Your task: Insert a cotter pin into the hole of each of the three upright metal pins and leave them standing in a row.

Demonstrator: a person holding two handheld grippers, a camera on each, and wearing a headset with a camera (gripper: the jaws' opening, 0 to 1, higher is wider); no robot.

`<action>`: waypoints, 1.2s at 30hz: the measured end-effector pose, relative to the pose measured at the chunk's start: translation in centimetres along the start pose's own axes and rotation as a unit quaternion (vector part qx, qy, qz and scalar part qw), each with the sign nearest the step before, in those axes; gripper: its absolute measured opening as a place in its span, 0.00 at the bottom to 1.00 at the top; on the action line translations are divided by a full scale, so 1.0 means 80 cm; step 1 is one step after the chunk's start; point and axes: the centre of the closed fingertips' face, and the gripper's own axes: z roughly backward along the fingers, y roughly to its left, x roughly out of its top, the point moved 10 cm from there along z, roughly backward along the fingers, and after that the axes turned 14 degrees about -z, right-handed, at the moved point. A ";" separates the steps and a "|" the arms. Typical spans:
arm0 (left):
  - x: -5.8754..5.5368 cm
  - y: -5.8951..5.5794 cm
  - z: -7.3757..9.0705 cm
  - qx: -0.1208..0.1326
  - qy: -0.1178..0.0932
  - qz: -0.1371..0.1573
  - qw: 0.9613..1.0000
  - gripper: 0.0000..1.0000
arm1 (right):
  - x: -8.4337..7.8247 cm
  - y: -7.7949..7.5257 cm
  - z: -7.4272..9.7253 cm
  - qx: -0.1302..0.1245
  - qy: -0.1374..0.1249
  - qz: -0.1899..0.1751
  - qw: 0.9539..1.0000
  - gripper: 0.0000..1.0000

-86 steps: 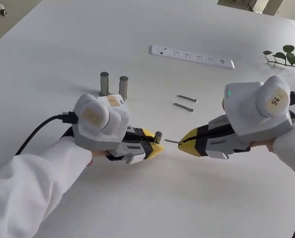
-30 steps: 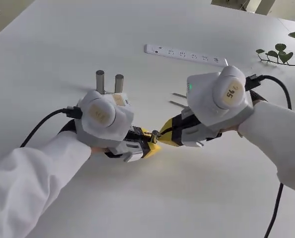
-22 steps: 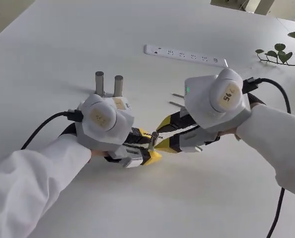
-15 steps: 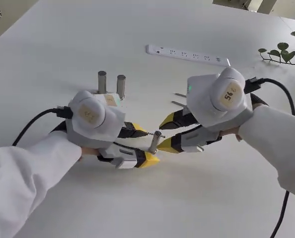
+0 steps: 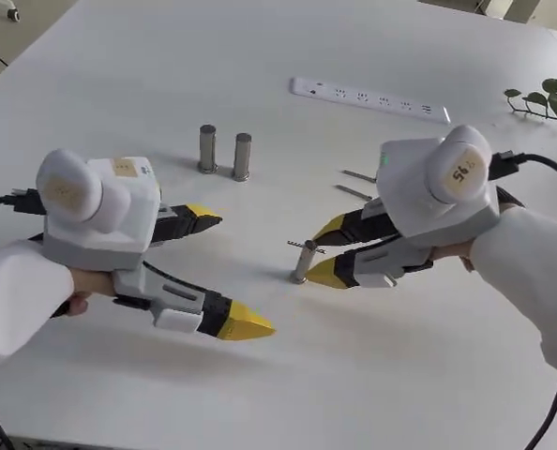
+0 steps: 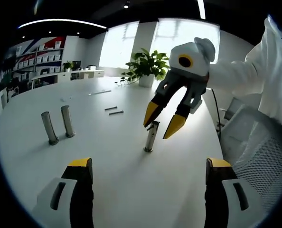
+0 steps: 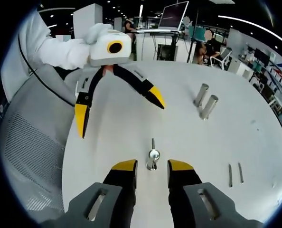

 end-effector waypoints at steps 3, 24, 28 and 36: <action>-0.004 -0.004 0.004 0.005 0.000 0.008 1.000 0.99 | 0.000 0.000 -0.002 0.001 -0.001 -0.002 1.000 0.20; 0.006 -0.015 0.001 -0.013 -0.020 0.031 0.999 0.99 | -0.004 -0.008 -0.023 0.012 0.007 -0.003 1.000 0.05; 0.006 -0.013 0.004 -0.016 -0.017 0.030 0.999 0.99 | -0.003 -0.005 -0.022 0.016 0.007 -0.007 1.000 0.05; 0.004 -0.007 0.009 -0.014 -0.012 0.028 0.999 0.99 | 0.005 -0.013 -0.022 0.024 0.014 0.020 0.999 0.04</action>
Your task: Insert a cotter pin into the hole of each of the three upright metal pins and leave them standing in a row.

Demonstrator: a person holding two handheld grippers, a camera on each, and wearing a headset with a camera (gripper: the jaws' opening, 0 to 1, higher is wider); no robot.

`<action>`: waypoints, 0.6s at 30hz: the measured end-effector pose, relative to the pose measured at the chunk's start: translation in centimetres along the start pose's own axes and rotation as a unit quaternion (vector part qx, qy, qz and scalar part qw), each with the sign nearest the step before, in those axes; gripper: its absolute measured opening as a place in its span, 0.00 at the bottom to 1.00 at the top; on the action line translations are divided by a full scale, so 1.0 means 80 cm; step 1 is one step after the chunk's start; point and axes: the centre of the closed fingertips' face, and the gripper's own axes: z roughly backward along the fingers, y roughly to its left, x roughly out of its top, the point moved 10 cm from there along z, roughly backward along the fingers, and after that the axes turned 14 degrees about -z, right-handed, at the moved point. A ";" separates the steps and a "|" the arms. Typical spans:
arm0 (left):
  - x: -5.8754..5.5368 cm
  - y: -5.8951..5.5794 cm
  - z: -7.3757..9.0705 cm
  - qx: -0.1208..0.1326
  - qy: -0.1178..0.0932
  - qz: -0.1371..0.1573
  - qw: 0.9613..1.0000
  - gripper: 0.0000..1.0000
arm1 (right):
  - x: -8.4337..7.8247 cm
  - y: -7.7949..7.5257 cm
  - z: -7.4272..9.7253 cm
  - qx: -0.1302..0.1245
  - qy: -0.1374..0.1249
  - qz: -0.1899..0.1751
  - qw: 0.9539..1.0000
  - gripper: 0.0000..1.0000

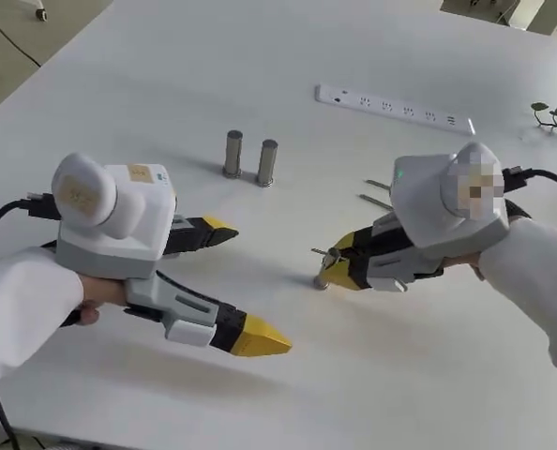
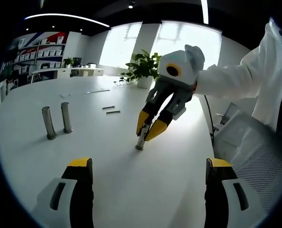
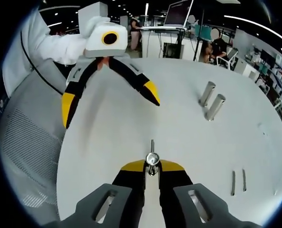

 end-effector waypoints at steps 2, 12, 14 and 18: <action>0.000 0.002 0.002 0.003 0.000 0.000 1.000 0.99 | 0.001 -0.009 0.001 0.001 -0.003 0.002 1.000 0.04; -0.001 0.003 0.011 0.002 0.018 -0.017 1.000 0.99 | 0.010 -0.041 0.000 0.016 -0.015 0.015 1.000 0.04; -0.002 0.002 0.012 0.004 0.021 -0.013 1.000 0.99 | 0.013 -0.045 -0.001 0.020 -0.016 0.017 1.000 0.04; -0.001 0.000 0.015 0.006 0.027 -0.016 0.999 0.99 | 0.017 -0.052 -0.002 0.027 -0.017 0.025 0.999 0.04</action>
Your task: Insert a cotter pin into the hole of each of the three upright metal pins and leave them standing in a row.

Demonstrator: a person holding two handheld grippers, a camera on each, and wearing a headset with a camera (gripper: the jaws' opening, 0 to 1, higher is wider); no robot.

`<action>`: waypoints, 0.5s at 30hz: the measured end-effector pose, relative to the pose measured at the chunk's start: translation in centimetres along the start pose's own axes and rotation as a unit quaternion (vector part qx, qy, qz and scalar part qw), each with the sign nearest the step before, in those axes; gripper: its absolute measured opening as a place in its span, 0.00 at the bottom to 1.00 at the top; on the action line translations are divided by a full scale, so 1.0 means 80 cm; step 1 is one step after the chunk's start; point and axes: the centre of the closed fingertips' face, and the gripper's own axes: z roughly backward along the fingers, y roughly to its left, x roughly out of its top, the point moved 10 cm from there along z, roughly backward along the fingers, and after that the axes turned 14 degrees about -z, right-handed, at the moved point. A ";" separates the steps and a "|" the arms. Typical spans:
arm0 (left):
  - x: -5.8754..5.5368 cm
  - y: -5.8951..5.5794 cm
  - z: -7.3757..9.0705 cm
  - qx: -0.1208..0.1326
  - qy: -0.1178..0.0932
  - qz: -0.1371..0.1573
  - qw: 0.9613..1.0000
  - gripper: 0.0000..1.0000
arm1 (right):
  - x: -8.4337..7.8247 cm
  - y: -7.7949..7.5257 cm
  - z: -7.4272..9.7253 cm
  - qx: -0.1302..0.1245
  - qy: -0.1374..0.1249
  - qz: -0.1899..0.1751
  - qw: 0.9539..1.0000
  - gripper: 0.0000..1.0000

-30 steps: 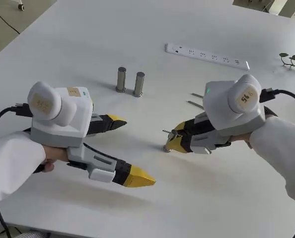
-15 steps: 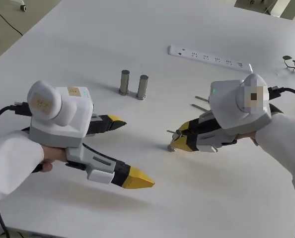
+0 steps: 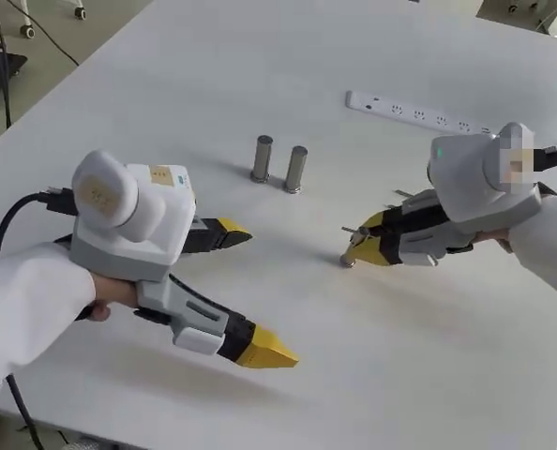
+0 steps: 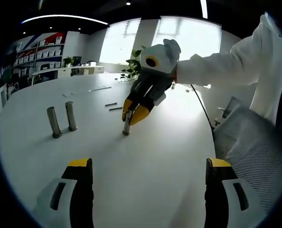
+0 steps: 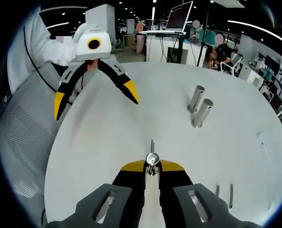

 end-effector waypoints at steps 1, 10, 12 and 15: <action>0.001 -0.001 0.001 0.000 0.000 0.000 1.000 0.99 | 0.002 -0.002 -0.001 0.007 -0.002 0.004 1.000 0.04; 0.007 -0.008 0.006 0.004 -0.009 0.010 1.000 0.99 | 0.006 -0.010 -0.001 0.026 -0.008 0.012 1.000 0.04; 0.008 -0.008 0.006 0.007 -0.007 0.009 1.000 0.99 | 0.005 -0.011 -0.001 0.035 -0.012 0.011 0.999 0.04; 0.010 -0.009 0.008 0.011 -0.005 0.007 1.000 0.99 | 0.005 -0.011 -0.001 0.039 -0.012 0.012 0.999 0.04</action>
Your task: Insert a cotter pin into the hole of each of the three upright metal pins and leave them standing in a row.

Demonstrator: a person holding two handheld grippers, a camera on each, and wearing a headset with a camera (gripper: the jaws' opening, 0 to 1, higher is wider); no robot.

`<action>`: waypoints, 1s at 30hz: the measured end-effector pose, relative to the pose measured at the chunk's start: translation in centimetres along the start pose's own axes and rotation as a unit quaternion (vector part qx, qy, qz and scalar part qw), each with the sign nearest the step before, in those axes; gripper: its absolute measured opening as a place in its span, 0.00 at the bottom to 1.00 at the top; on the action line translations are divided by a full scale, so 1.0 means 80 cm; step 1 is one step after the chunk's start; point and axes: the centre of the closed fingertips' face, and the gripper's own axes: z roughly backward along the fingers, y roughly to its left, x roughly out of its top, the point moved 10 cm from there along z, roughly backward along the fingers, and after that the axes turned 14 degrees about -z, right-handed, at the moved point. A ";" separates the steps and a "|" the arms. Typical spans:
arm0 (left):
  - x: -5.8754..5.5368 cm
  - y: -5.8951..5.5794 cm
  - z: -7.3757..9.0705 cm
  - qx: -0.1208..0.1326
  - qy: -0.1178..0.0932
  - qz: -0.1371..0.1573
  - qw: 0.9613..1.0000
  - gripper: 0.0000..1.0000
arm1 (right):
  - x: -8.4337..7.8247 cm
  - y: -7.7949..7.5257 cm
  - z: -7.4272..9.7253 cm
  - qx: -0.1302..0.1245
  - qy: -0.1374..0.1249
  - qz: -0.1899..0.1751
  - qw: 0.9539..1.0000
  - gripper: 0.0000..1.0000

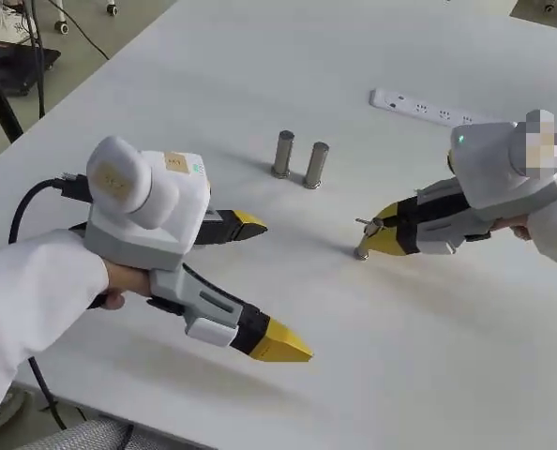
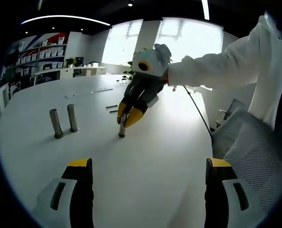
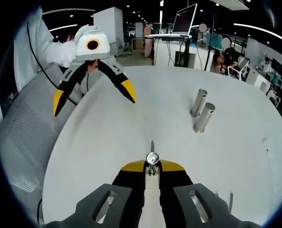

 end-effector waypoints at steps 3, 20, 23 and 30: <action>0.002 -0.001 0.002 0.006 0.000 0.007 1.000 0.99 | -0.003 0.002 -0.002 0.004 0.009 -0.002 1.000 0.05; 0.032 -0.012 0.034 0.066 -0.019 0.008 0.998 0.99 | 0.004 0.037 0.046 -0.042 -0.088 -0.066 0.993 0.62; 0.036 -0.015 0.037 0.077 -0.027 0.014 0.997 0.99 | 0.005 0.056 0.060 -0.051 -0.113 -0.079 0.989 0.65; 0.040 -0.021 0.035 0.092 -0.034 0.033 0.995 0.99 | -0.021 0.092 0.090 -0.092 -0.124 -0.106 0.982 0.73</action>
